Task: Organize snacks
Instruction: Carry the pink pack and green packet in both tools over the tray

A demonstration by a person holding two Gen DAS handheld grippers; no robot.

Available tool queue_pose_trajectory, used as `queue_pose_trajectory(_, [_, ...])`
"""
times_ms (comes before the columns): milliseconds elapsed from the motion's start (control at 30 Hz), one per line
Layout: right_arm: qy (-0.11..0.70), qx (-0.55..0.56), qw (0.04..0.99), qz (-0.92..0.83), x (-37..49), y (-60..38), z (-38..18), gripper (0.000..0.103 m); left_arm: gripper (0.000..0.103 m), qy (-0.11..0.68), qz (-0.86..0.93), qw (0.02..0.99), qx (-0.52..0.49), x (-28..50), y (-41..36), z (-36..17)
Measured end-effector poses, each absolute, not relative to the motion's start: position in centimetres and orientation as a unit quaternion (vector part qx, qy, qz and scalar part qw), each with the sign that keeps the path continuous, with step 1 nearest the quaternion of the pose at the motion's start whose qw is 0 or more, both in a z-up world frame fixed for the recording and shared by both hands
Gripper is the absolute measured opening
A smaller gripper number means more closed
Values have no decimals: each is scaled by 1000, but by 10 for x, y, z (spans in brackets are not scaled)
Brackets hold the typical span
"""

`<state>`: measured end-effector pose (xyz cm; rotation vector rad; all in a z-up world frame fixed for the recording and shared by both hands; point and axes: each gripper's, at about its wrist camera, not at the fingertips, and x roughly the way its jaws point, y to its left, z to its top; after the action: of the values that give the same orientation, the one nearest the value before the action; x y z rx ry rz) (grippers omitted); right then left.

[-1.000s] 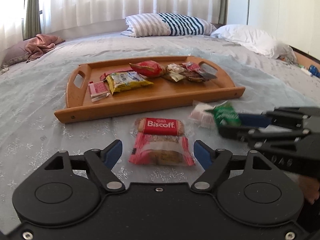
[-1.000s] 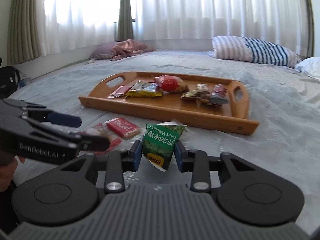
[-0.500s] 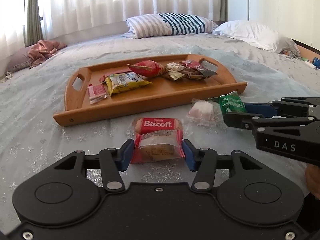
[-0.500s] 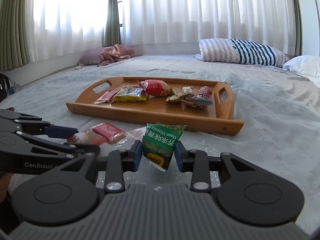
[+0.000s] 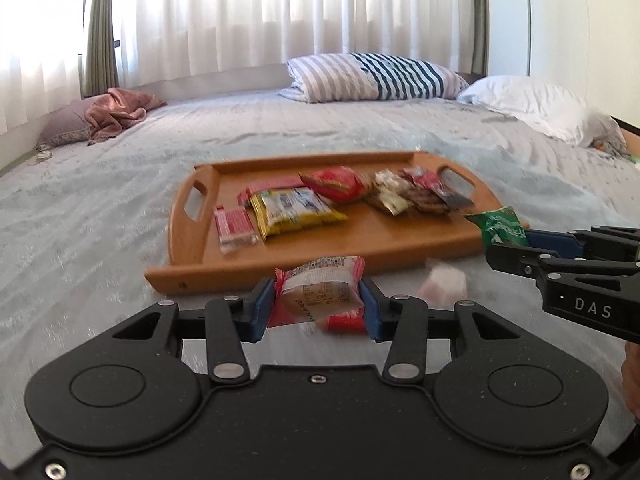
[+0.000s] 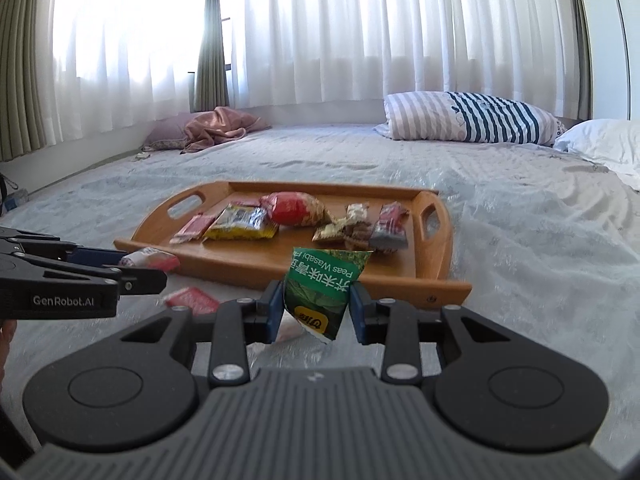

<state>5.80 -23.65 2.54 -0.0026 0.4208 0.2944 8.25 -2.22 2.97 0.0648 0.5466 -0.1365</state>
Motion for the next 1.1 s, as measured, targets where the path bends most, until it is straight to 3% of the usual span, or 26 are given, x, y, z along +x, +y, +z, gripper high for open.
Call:
queue_pose_trajectory(633, [240,29,964,111,189,-258,51,39,43,252,-43,966,-28,212,18,73])
queue_pose_trajectory(1100, [271,32,959,79,273,-252,30,39,44,280,-2,960,-20,315,23,39])
